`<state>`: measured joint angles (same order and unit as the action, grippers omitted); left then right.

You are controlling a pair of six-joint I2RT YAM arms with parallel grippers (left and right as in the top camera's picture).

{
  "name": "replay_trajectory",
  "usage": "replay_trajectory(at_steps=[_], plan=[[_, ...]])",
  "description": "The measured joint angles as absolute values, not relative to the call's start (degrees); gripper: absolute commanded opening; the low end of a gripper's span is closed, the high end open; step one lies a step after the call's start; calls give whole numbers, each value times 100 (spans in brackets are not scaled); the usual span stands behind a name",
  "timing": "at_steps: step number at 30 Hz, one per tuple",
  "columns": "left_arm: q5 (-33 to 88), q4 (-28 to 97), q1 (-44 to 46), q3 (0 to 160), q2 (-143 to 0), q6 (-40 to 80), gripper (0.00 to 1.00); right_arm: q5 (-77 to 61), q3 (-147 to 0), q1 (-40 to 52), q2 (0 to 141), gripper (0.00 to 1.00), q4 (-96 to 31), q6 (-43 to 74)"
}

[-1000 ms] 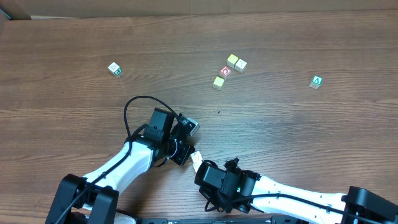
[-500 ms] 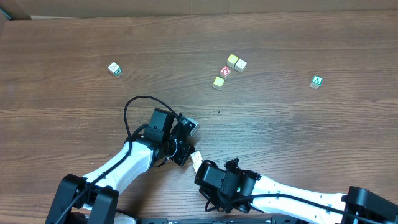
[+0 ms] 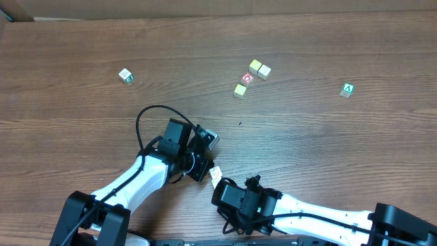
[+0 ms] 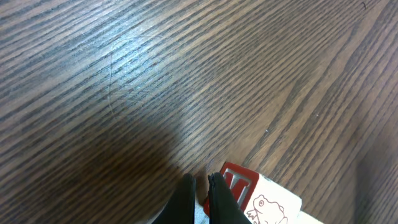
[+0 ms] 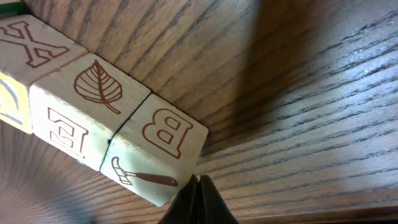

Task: Flip 4 blocks

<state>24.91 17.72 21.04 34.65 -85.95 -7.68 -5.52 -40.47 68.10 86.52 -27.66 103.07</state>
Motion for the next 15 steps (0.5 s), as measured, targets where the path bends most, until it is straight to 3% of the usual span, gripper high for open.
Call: replay_trajectory(at_steps=[15], plan=[[2530, 1737, 2102, 3465, -8595, -768, 4, -558, -4047, 6831, 8652, 4, -2665, 10328]])
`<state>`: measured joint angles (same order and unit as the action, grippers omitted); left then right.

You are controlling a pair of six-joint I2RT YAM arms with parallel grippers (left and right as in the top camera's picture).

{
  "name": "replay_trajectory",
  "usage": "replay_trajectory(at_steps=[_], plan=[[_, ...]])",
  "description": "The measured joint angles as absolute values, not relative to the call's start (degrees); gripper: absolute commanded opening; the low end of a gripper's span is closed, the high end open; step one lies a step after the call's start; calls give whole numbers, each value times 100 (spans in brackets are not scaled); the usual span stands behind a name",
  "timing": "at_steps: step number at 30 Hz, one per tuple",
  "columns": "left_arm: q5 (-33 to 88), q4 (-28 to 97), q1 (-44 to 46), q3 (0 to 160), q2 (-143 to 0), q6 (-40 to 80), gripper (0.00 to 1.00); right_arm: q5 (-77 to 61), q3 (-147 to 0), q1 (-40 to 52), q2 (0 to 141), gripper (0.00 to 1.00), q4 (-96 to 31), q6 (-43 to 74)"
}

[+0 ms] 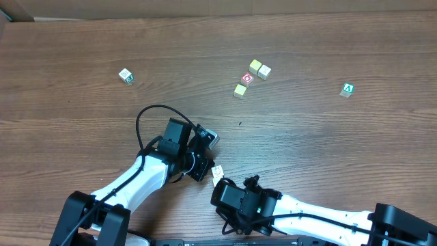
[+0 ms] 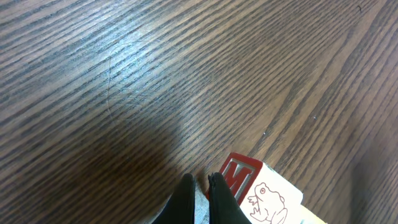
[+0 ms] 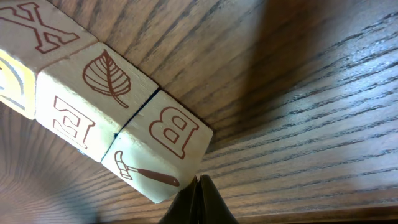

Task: Flip 4 blocks

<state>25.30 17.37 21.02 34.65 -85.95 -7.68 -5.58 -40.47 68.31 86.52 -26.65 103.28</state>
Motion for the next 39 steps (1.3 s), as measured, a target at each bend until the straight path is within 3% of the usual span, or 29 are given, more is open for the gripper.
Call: replay_trajectory(at_steps=[39], plan=[[2571, 1693, 2167, 3465, -8595, -722, 4, -484, -4047, 6869, 8921, 4, -2401, 10241]])
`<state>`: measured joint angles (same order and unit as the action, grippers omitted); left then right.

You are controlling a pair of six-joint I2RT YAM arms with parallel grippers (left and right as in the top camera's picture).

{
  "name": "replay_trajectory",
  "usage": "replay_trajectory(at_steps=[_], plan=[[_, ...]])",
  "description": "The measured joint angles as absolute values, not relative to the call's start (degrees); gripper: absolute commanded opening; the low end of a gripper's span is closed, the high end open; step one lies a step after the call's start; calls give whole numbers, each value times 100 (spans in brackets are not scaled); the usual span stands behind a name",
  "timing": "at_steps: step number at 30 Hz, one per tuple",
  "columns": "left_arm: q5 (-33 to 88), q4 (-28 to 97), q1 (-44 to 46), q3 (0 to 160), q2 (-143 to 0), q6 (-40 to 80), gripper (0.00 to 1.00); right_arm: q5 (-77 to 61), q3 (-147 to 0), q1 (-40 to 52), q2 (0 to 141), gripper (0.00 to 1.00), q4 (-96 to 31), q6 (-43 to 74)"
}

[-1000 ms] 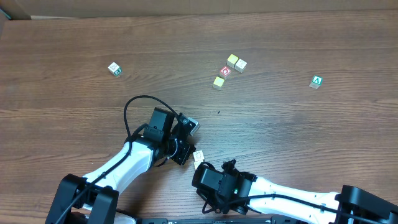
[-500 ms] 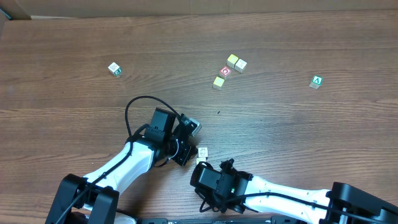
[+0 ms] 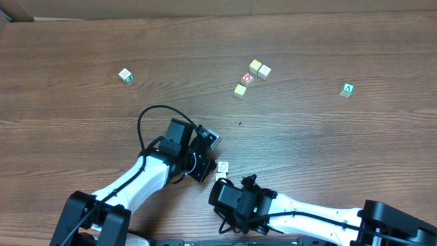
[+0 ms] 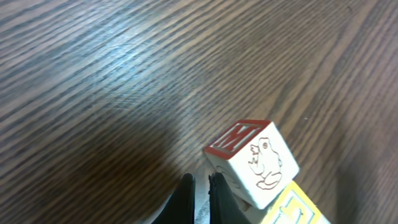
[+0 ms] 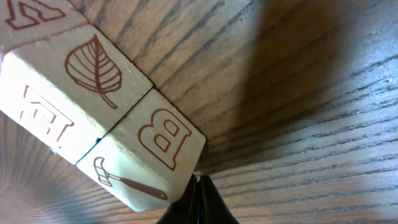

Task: Flip 4 blocks

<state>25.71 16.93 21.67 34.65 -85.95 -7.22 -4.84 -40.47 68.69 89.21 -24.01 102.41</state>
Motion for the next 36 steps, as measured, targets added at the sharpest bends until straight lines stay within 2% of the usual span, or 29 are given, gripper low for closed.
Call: replay_trajectory(at_steps=[12, 23, 29, 36], plan=[[2311, 1693, 2167, 3465, -8595, -596, 4, -423, -4047, 6877, 8921, 4, -2561, 10202], [2226, 1695, 2080, 3465, -8595, -489, 4, -137, -4051, 6877, 8591, 4, -3387, 10138], [2206, 1741, 1437, 3465, -8595, -93, 4, 204, -4051, 6768, 8097, 4, -3540, 9424], [2206, 2117, 891, 3465, -8595, 336, 4, 432, -4051, 5780, 7881, 4, -3452, 7929]])
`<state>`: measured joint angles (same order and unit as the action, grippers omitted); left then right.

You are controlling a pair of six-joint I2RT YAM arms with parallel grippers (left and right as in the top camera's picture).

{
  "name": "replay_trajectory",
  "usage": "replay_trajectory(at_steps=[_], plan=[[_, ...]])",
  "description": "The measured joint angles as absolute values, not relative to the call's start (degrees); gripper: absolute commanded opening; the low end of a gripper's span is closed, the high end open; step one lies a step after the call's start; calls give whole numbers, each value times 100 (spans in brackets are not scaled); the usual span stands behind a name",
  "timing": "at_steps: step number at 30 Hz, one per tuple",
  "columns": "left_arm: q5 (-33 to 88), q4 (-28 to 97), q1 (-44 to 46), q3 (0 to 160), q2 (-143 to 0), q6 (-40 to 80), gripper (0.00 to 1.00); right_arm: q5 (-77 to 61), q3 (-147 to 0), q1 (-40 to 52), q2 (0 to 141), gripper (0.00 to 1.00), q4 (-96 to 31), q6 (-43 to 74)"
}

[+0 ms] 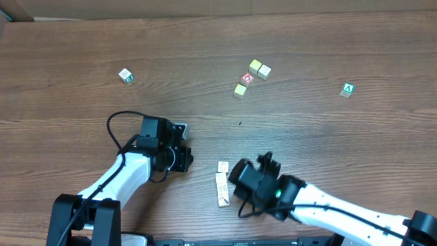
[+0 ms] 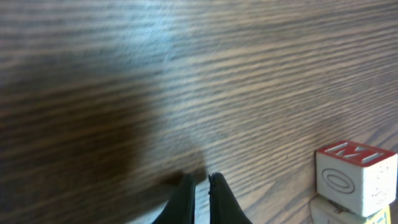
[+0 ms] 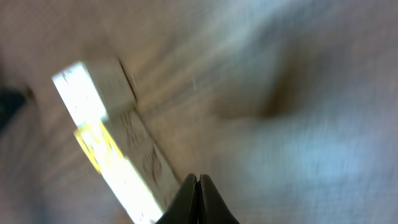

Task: Flip 4 blocks
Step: 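Open both grippers and back them away from the row ends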

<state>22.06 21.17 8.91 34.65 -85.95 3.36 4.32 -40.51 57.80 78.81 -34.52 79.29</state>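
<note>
A short row of several pale lettered blocks (image 1: 222,184) lies on the table between my two arms. Its top block (image 2: 354,179), with a red M face, shows at the right edge of the left wrist view. The right wrist view is blurred, and the row (image 3: 112,155) appears there as a bright strip to the left of my fingers. My left gripper (image 1: 183,159) (image 2: 200,182) is shut and empty, left of the row. My right gripper (image 1: 237,176) (image 3: 197,182) is shut and empty, just right of the row.
Three pale blocks and a red-faced one (image 1: 247,78) form a cluster at the back centre. A single block (image 1: 125,75) lies at the back left. A green-faced block (image 1: 347,89) sits far right. Brown wooden table (image 1: 328,143) all round.
My left arm has drawn back to the left, away from the blocks. My right arm has swung to the right of the row. The row now lies uncovered between them.
Both shut grippers were pressed close to the blocks near the table's front centre, the left by the red M block, the right at the B block. The M block then stood tipped beside my left fingers. Now both grippers are off the row.
</note>
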Motion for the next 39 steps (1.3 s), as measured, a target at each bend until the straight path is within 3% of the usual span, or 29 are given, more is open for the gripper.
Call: replay_trajectory(at_steps=[10, 19, 39], plan=[[2265, 2263, 888, 3465, -8595, 593, 4, 427, -4051, 4960, 8031, 4, -2600, 6270], [2436, 2270, 888, 3465, -8595, 620, 4, 215, -4051, 4921, 8888, 4, -1946, 5968], [2469, 2272, 888, 3465, -8595, 718, 4, -67, -4056, 4915, 9397, 4, -1125, 5531]])
